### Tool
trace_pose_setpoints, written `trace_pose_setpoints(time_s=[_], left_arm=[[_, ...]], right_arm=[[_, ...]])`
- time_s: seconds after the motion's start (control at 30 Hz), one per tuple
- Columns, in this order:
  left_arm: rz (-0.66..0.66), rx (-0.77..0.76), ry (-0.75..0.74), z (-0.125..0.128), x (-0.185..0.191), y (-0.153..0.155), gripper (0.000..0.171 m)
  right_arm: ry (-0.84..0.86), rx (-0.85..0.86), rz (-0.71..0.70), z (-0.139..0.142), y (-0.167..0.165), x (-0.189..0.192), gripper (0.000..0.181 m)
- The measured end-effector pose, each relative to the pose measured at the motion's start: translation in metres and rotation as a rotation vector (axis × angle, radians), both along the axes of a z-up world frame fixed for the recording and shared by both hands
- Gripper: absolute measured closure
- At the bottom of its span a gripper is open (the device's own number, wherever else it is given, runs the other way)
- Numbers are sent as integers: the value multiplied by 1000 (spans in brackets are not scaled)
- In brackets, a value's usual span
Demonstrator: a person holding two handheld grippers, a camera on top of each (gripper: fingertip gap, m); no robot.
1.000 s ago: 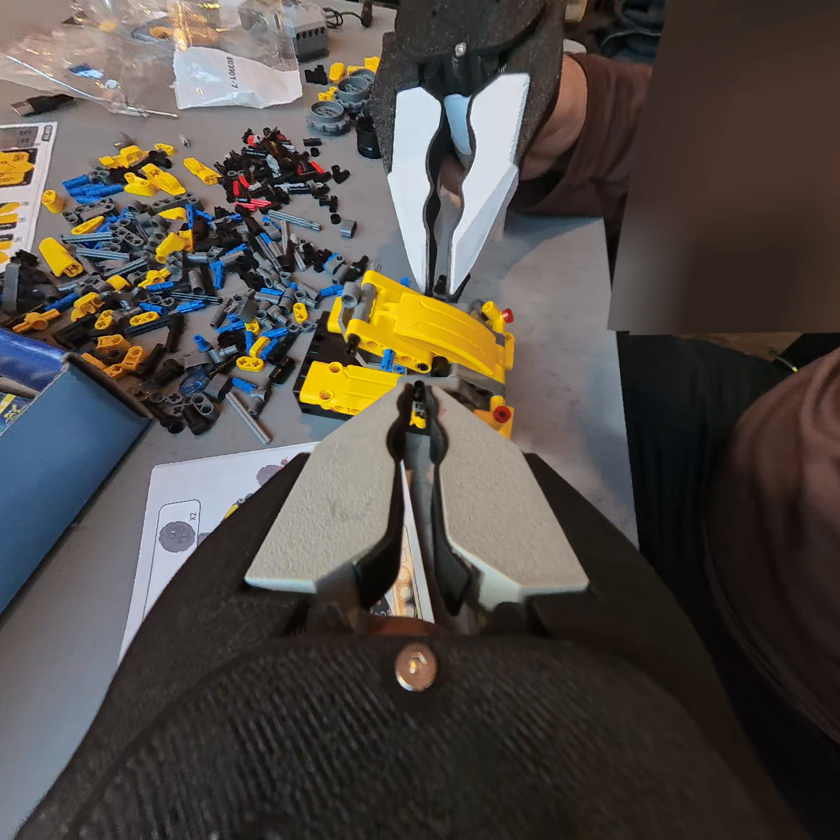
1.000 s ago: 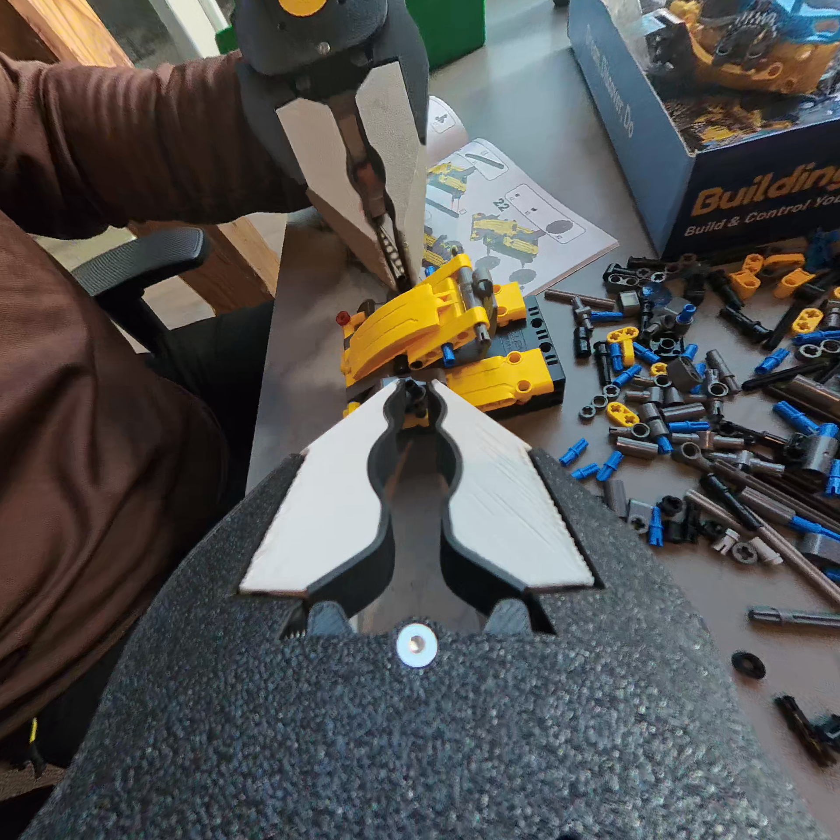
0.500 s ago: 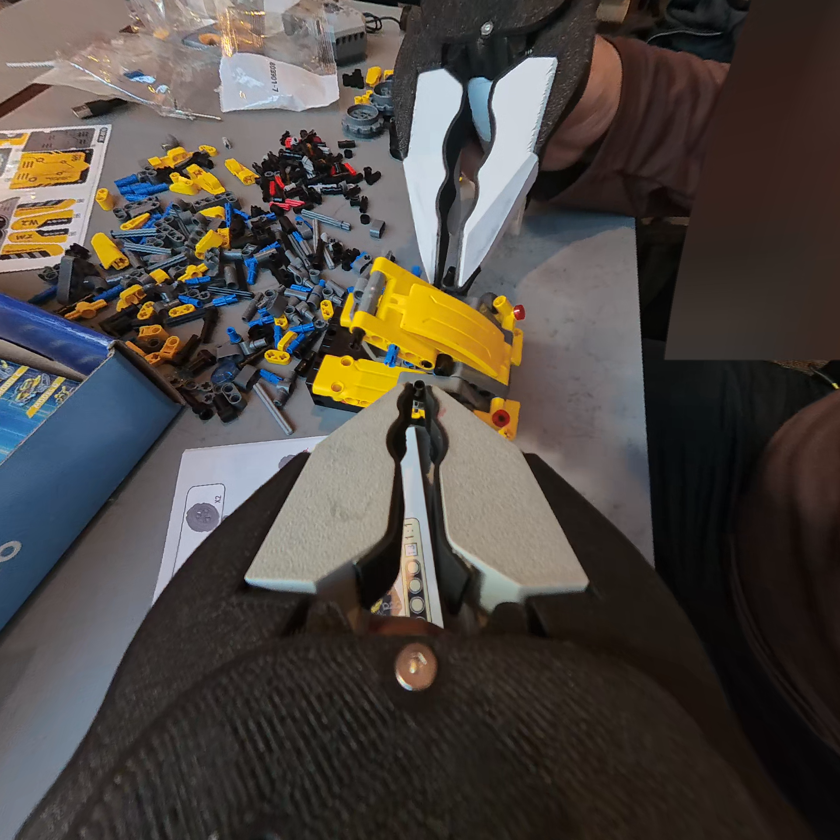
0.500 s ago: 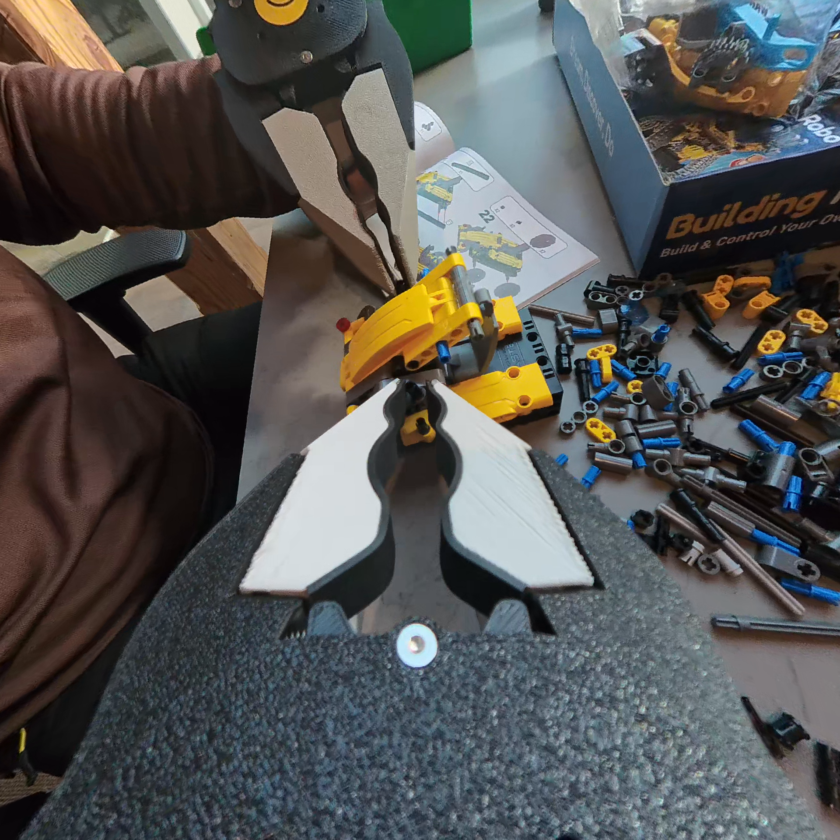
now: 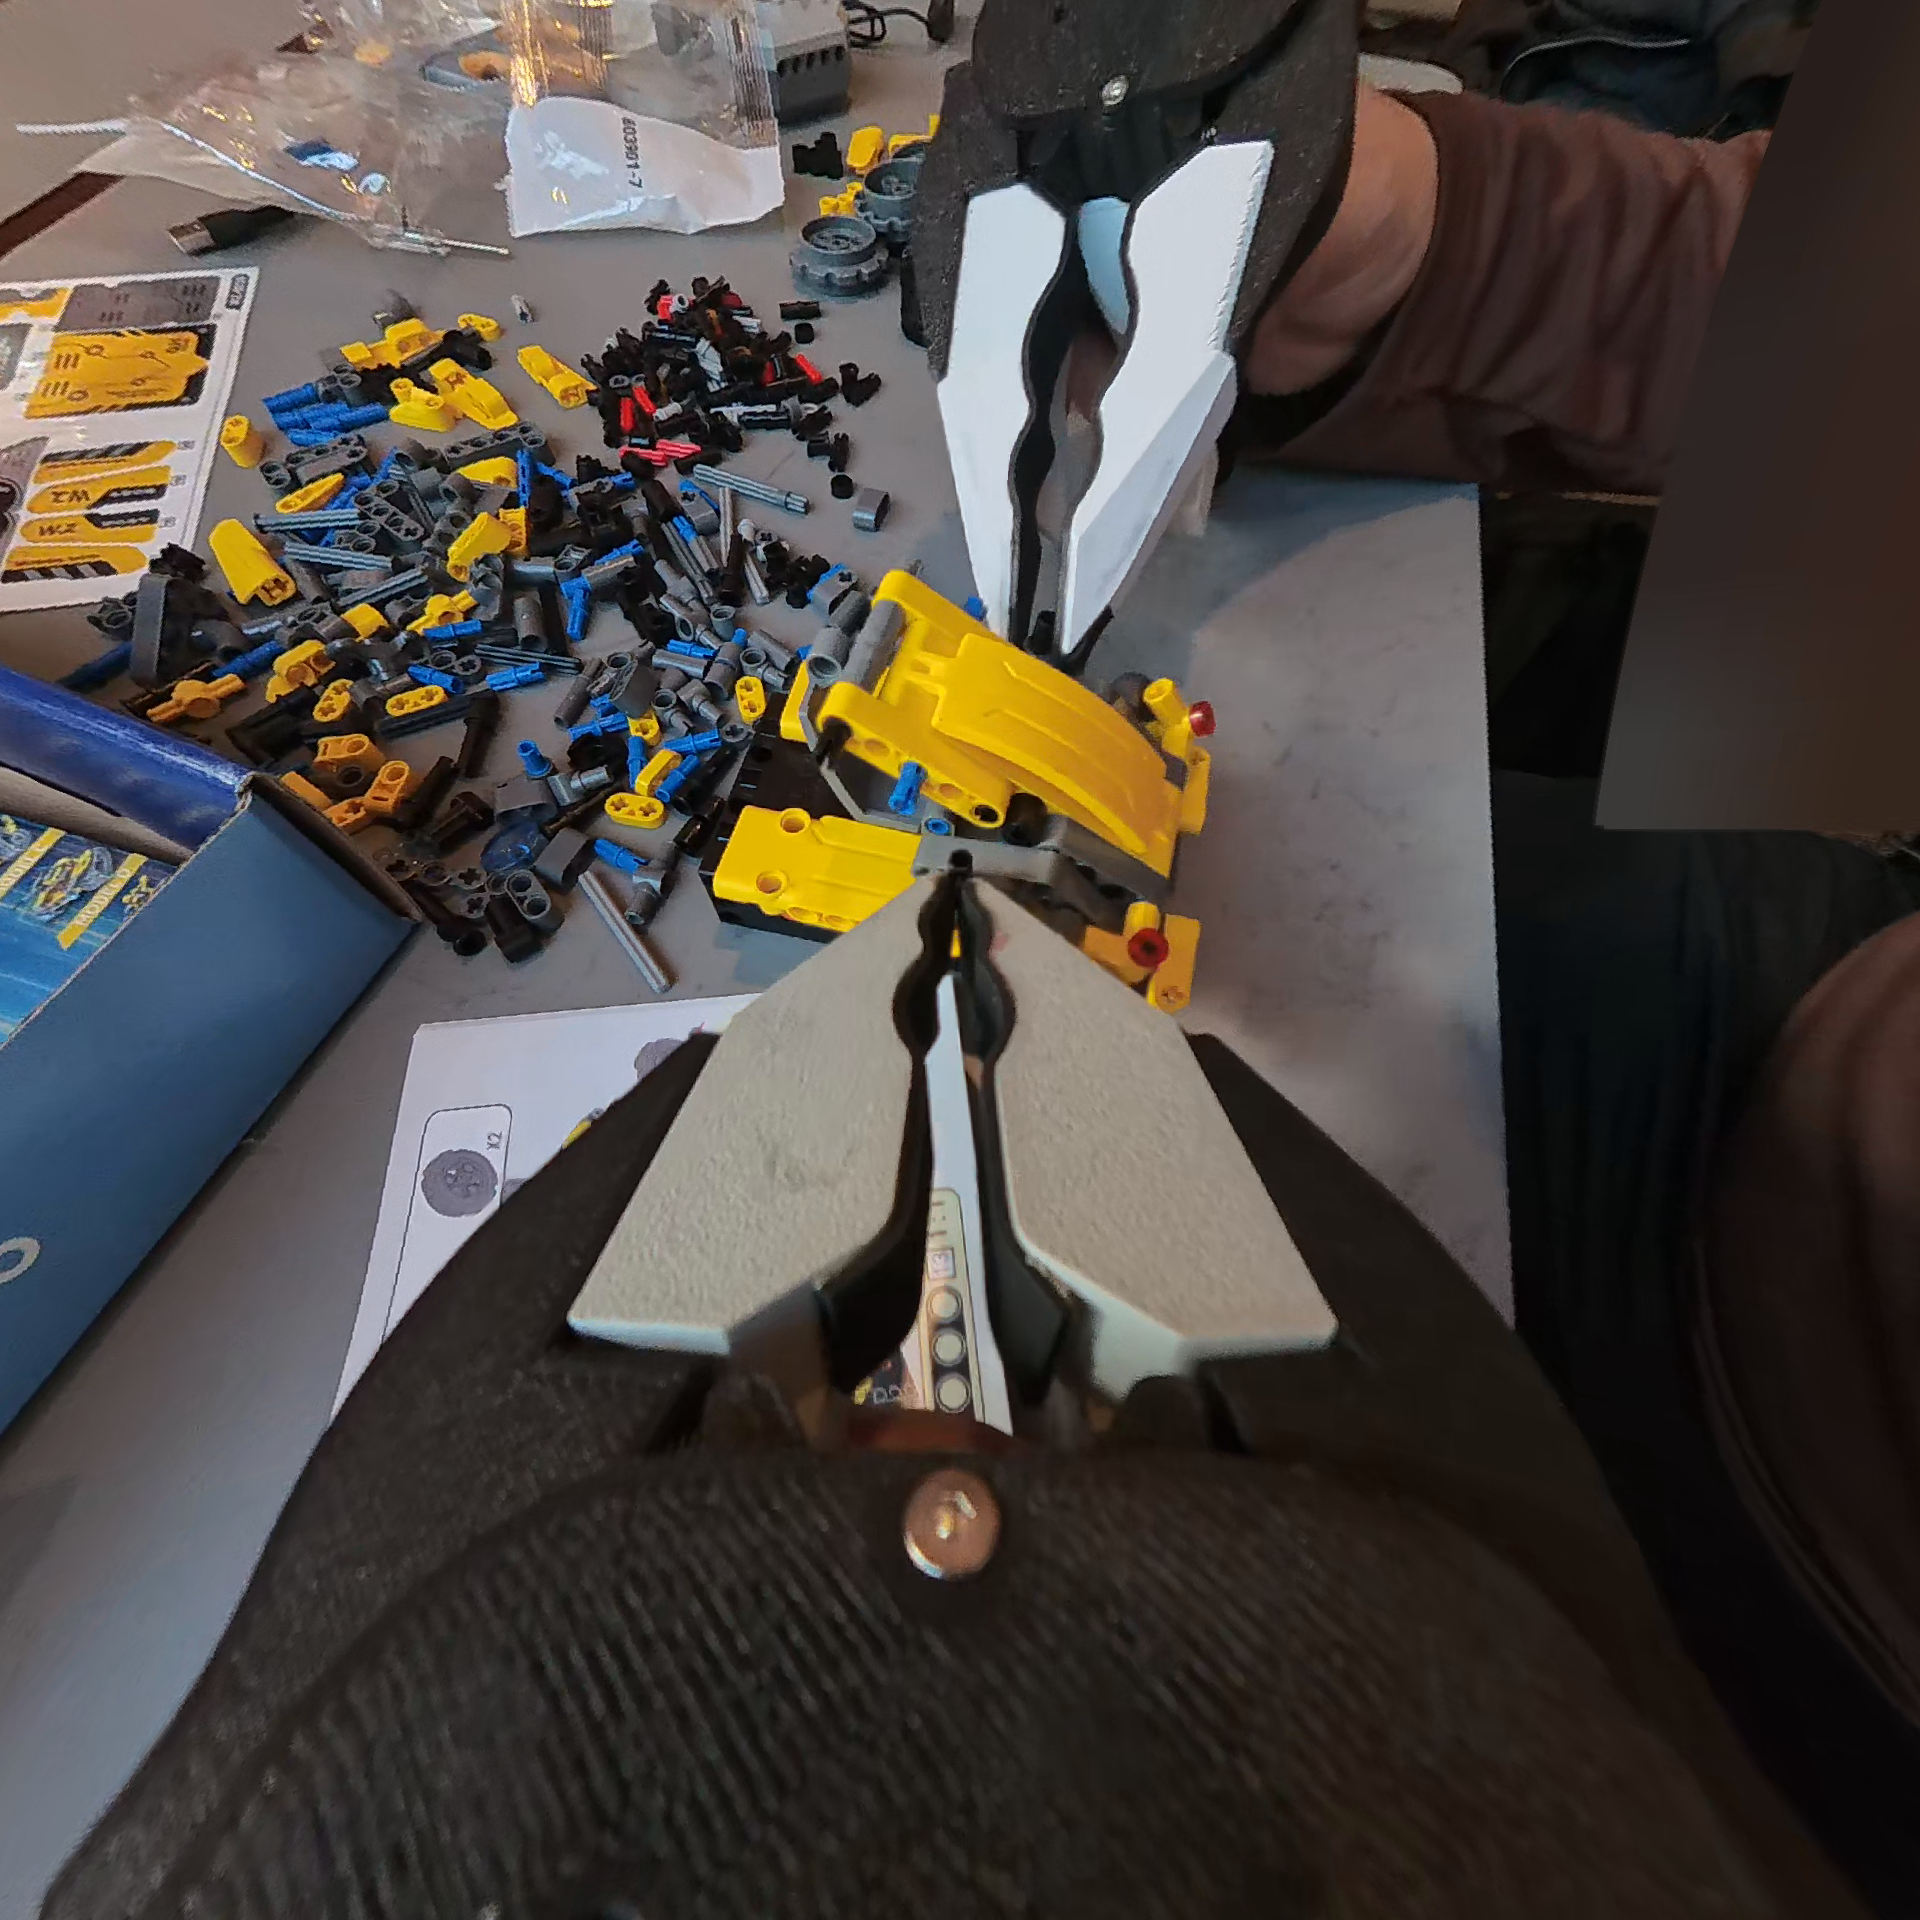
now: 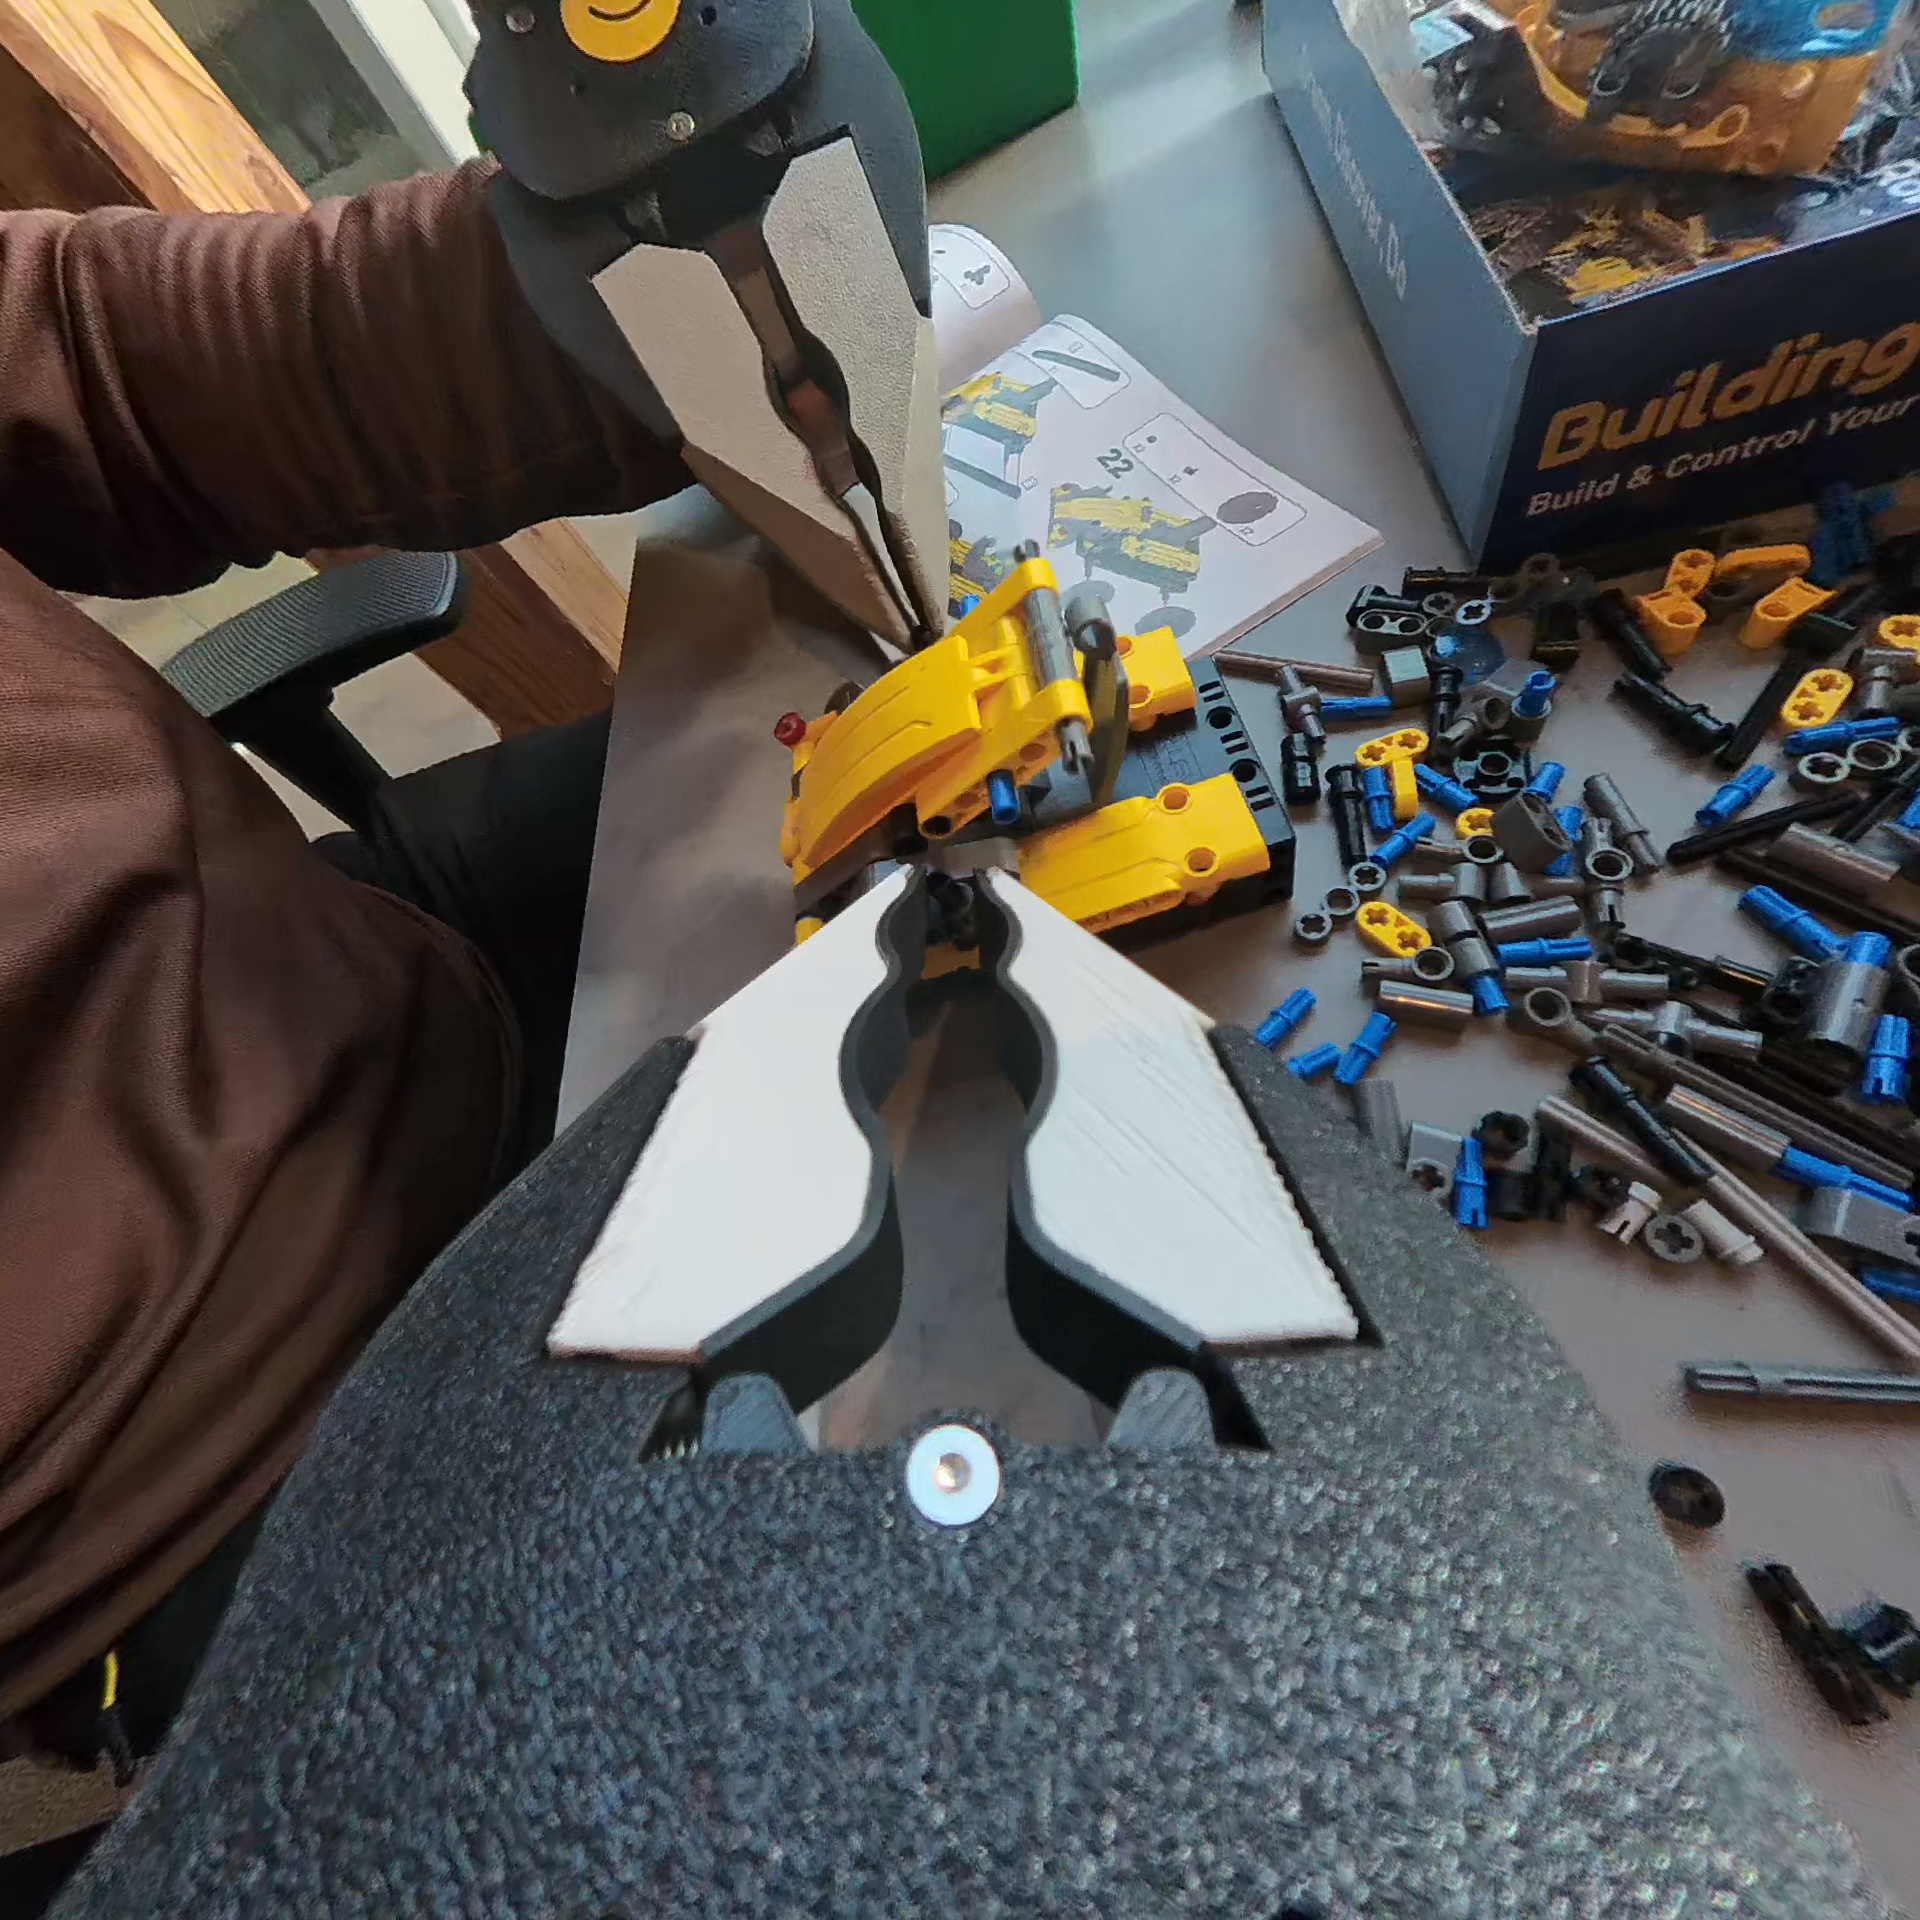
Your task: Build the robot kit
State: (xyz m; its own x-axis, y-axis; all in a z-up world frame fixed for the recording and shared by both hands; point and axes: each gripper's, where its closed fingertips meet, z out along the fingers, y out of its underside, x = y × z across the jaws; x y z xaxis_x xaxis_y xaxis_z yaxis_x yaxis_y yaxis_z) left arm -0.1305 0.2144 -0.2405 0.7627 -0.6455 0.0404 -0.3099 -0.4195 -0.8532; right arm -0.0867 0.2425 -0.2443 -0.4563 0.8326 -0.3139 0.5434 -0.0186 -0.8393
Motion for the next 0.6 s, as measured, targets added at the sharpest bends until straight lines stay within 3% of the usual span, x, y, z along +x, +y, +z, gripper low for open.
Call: trace_pose_setpoints(time_s=[0.23,0.47,0.6], left_arm=[[38,-2,-23,2,-10,-5,163],[31,-6,19,-7,-10,-12,150],[30,-33,34,-6,-8,-7,146]], right_arm=[[46,3,-48,2,8,16,161],[94,52,-57,9,13,21,162],[149,69,-163,26,21,21,167]])
